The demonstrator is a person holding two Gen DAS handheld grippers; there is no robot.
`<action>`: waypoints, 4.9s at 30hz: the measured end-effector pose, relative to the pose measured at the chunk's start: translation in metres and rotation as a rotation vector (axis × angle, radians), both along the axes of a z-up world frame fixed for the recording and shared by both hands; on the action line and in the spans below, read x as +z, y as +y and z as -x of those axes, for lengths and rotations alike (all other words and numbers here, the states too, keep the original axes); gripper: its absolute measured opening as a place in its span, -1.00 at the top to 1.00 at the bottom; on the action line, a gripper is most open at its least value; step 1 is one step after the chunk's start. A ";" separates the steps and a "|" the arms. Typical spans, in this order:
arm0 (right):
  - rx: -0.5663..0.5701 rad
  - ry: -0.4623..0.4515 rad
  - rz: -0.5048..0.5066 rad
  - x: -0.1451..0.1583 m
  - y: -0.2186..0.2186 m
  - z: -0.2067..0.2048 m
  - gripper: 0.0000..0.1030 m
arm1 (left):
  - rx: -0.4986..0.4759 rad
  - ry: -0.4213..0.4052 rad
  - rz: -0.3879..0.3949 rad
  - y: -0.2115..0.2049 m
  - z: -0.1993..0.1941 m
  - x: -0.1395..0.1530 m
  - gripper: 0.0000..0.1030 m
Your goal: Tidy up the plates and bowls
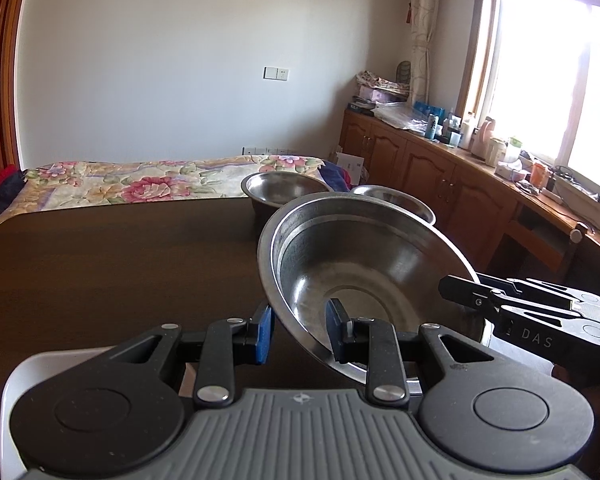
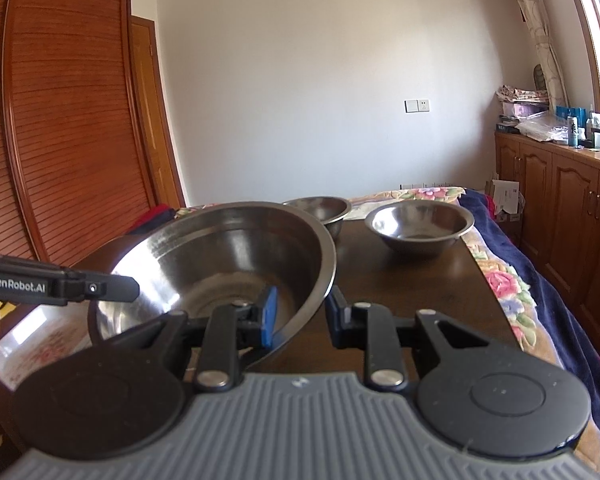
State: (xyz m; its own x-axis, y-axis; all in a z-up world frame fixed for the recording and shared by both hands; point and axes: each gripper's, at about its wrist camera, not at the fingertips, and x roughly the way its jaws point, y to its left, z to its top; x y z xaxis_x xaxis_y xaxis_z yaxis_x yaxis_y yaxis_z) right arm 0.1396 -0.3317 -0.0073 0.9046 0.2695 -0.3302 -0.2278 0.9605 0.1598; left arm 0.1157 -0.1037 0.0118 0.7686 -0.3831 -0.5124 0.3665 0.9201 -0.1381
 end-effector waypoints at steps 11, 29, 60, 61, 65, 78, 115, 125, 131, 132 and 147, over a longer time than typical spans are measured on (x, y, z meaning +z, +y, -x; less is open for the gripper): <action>-0.005 0.009 0.012 0.001 0.005 0.027 0.45 | -0.018 0.014 0.011 0.011 0.032 -0.008 0.42; -0.001 0.029 0.032 -0.008 0.009 0.052 0.44 | -0.026 0.019 -0.010 0.014 0.069 -0.015 0.42; 0.001 0.048 0.038 -0.011 0.017 0.052 0.10 | -0.009 0.027 0.001 0.016 0.064 -0.019 -0.19; 0.001 0.041 0.039 -0.010 0.017 0.053 0.09 | -0.005 0.022 -0.002 0.016 0.064 -0.018 -0.20; -0.004 0.022 0.039 -0.003 0.015 0.056 0.03 | 0.008 0.005 0.000 0.020 0.066 -0.014 -0.33; 0.000 -0.061 0.066 0.029 0.006 0.058 -0.01 | 0.033 -0.063 -0.055 0.029 0.064 0.003 -0.51; 0.194 -0.017 0.339 0.060 0.015 -0.111 0.00 | 0.027 -0.117 -0.152 0.011 -0.092 0.042 -0.51; 0.192 0.103 0.295 0.042 0.010 -0.174 0.12 | -0.016 -0.094 -0.143 -0.019 -0.130 0.036 -0.50; 0.194 0.163 0.239 0.035 0.009 -0.199 0.21 | -0.008 -0.053 -0.143 -0.030 -0.160 0.025 -0.29; 0.194 0.176 0.224 0.033 0.008 -0.204 0.21 | -0.005 -0.053 -0.150 -0.032 -0.164 0.023 -0.29; 0.172 0.268 0.186 0.019 0.007 -0.236 0.38 | -0.026 0.091 -0.115 -0.049 -0.212 -0.005 0.03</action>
State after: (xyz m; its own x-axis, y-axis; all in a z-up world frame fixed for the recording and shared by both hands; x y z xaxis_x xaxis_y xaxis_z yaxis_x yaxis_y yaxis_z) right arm 0.3753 -0.3247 0.0115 0.7264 0.3230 -0.6067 -0.3621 0.9301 0.0616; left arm 0.3281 -0.1531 0.0073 0.7074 -0.3370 -0.6213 0.3810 0.9222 -0.0664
